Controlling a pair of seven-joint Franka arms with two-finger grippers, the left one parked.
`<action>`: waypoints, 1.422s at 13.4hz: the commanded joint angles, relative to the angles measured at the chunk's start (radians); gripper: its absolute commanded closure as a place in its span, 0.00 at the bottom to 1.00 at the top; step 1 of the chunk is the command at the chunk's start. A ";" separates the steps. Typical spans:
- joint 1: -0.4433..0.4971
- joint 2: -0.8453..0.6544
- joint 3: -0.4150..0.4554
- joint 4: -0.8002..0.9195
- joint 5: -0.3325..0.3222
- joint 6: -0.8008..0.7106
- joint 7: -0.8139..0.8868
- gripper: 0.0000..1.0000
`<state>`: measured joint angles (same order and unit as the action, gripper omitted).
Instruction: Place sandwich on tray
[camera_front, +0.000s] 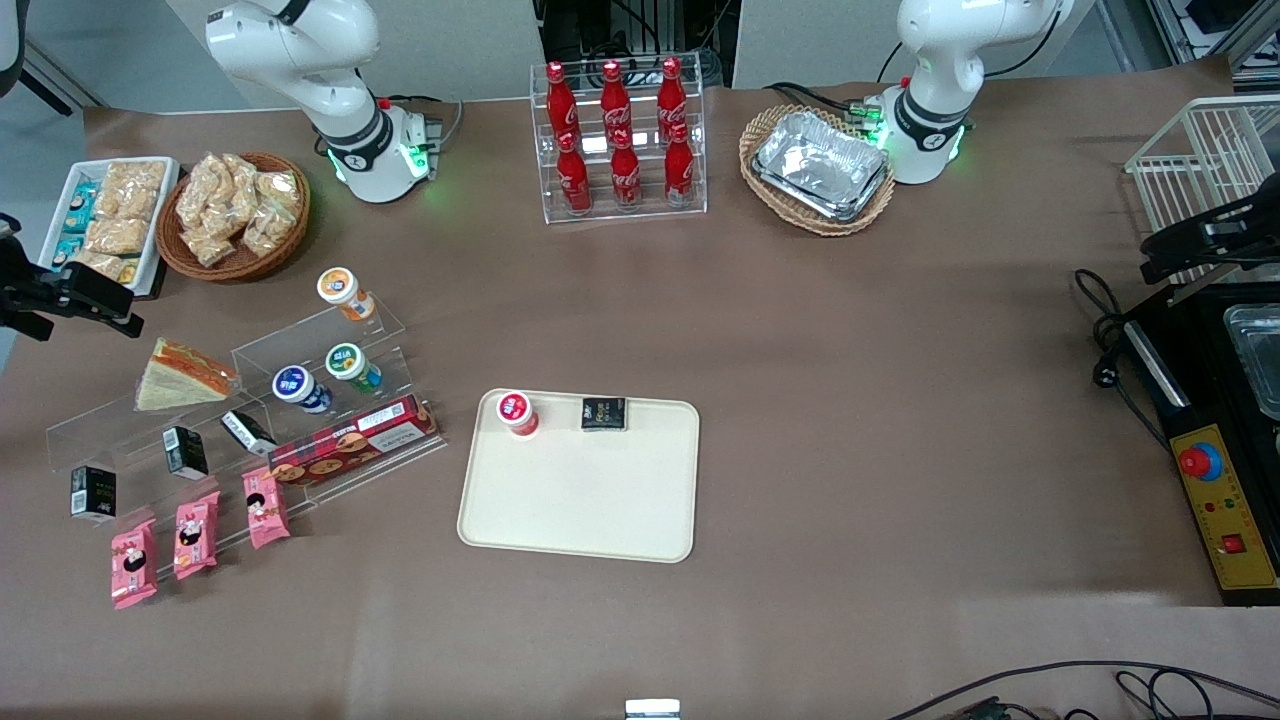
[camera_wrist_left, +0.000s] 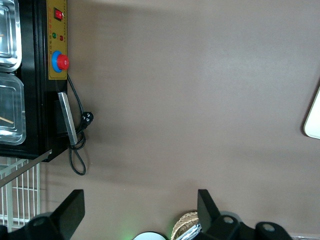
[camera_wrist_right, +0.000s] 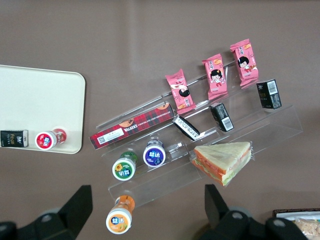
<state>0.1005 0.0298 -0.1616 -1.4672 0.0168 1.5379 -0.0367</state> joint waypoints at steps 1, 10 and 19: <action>-0.002 0.001 -0.001 0.004 0.000 0.002 0.008 0.00; -0.019 -0.004 -0.025 0.002 -0.003 -0.004 -0.052 0.00; -0.064 0.001 -0.061 -0.028 0.015 -0.093 0.643 0.00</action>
<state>0.0595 0.0301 -0.2156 -1.4872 0.0164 1.4733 0.4050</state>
